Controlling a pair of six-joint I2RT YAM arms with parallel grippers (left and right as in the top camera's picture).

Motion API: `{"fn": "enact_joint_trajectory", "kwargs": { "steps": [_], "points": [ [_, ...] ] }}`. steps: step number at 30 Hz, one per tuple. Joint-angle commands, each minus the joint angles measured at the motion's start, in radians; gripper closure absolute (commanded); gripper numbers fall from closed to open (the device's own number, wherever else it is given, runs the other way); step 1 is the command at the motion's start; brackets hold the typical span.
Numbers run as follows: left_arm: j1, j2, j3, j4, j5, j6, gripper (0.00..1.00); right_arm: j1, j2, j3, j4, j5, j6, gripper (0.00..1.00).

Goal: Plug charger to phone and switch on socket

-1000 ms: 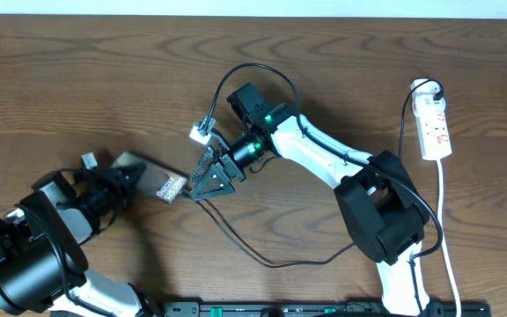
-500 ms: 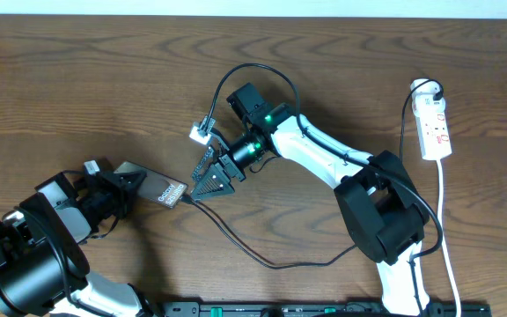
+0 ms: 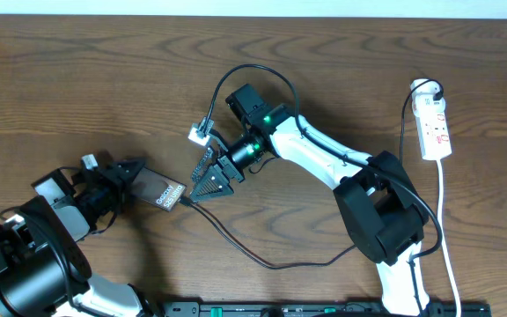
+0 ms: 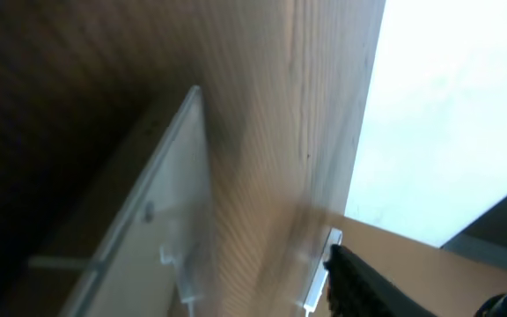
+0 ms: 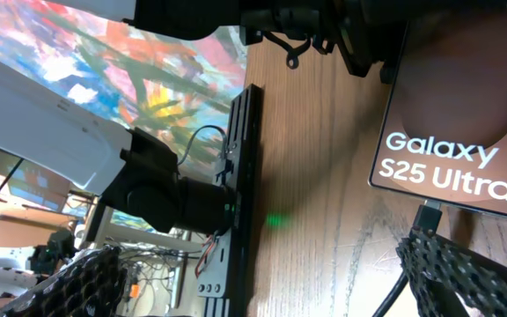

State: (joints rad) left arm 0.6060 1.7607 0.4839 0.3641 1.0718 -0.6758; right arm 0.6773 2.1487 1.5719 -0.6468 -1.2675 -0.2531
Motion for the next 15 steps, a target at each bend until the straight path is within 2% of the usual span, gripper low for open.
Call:
{"fn": "enact_joint_trajectory", "kwargs": {
  "steps": [1,10,15],
  "points": [
    [0.006,0.044,-0.029,-0.044,-0.198,0.01,0.38,0.005,0.007,0.018,-0.001,-0.014,-0.005,0.01],
    [0.006,0.044,-0.029,-0.112,-0.202,0.01,0.35,0.005,0.007,0.018,-0.003,-0.014,-0.005,0.01],
    [0.006,0.044,-0.029,-0.187,-0.259,0.01,0.36,0.005,0.007,0.018,-0.004,-0.014,-0.005,0.01]
  ]
}}
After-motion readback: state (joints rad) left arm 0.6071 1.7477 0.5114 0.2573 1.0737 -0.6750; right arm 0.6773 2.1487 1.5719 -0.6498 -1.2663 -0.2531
